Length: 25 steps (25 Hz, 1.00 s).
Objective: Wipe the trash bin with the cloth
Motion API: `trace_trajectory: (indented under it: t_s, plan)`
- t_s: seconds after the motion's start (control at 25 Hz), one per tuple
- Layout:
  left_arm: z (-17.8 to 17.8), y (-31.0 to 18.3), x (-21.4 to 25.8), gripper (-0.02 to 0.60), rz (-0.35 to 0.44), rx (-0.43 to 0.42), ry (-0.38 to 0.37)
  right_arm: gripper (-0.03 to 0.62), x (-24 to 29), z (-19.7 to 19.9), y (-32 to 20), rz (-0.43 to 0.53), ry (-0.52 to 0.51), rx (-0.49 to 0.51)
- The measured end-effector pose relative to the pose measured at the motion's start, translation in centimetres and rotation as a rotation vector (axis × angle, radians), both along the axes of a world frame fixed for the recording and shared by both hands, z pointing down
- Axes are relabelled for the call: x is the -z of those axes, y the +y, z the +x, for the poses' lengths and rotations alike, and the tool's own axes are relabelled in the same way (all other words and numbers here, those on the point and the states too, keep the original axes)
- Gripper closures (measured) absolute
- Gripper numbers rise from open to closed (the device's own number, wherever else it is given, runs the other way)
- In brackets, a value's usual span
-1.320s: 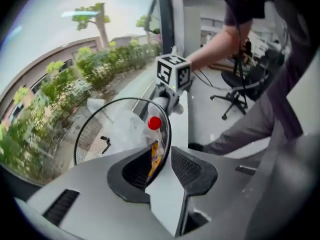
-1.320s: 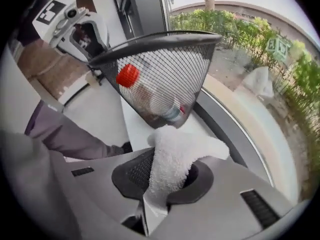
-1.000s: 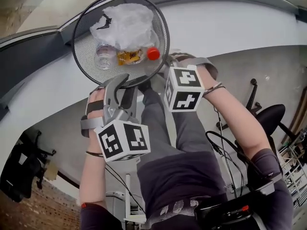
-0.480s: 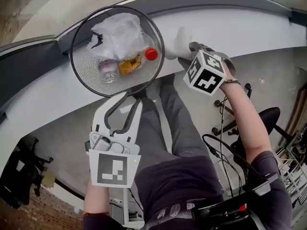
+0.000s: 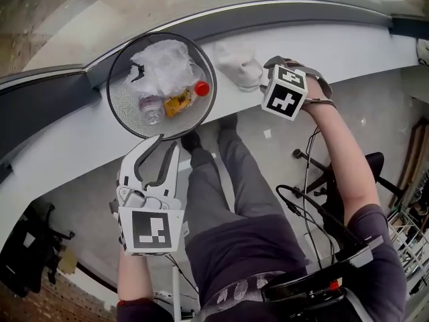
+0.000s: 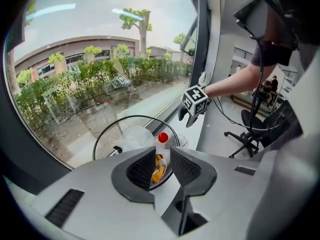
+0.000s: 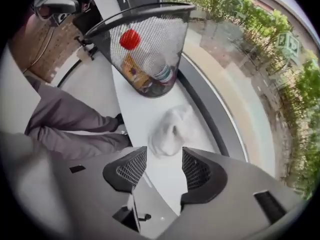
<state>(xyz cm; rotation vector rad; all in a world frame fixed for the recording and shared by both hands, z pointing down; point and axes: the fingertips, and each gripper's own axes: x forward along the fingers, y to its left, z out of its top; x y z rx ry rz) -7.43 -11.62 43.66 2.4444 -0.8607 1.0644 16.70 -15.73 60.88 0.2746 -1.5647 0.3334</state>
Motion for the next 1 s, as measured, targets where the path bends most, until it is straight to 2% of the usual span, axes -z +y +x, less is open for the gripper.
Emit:
trace_trajectory:
  t_s: [0.08,0.2,0.36,0.44,0.52,0.6,0.64,0.8,1.0]
  plan:
    - [-0.4,-0.5,1.0,0.493,0.029,0.013,-0.004,0.379,2.4,1.1,-1.9,0.067,-0.010,-0.085]
    - [-1.1,-1.5,4.2,0.493,0.068,0.047,0.035,0.379,8.7,-0.2,-4.6,0.178,-0.160,-0.242]
    - [-0.9,-2.5,11.6,0.495,0.137,0.071,0.160,0.379,20.9,-6.7,-5.6,0.265,-0.559,-0.391]
    - [-0.7,-3.0,15.8,0.580,0.185,0.065,0.240,0.379,27.4,-10.0,-5.6,0.282,-0.780,-0.437]
    - [-1.0,-2.8,19.3,0.583,0.201,0.060,0.320,0.385,33.3,-13.2,-4.2,0.260,-0.985,-0.450]
    - [-1.7,-2.5,22.6,0.583,0.216,0.064,0.396,0.539,38.4,-15.6,-2.6,0.260,-1.162,-0.451]
    - [-2.1,-2.5,24.1,0.583,0.230,0.065,0.430,0.595,40.6,-16.4,-2.0,0.277,-1.231,-0.452]
    - [-2.2,-0.9,28.9,0.583,0.272,0.057,0.527,0.595,46.4,-16.8,1.6,0.313,-1.392,-0.470]
    - [-0.1,2.4,32.9,0.583,0.348,-0.030,0.551,0.595,51.2,-15.1,5.9,0.331,-1.538,-0.458]
